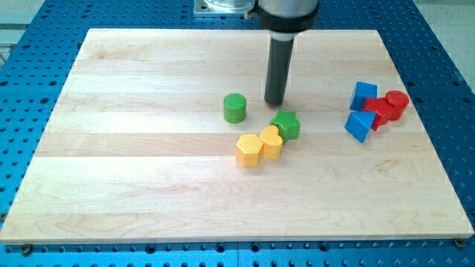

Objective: Push the green circle into the yellow hexagon

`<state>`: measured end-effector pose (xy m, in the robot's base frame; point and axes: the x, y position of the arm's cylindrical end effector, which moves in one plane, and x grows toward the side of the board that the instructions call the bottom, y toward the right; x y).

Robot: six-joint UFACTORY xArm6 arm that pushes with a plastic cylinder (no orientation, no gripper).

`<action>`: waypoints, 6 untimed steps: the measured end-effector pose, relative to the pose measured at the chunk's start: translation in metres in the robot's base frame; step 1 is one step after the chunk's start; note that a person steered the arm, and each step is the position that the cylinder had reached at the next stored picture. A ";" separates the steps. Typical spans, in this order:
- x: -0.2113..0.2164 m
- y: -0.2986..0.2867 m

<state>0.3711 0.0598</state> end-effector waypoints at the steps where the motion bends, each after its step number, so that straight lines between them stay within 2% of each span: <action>1: 0.002 -0.069; 3: 0.088 -0.061; 4: 0.089 -0.051; 5: 0.048 -0.013; 6: 0.068 0.049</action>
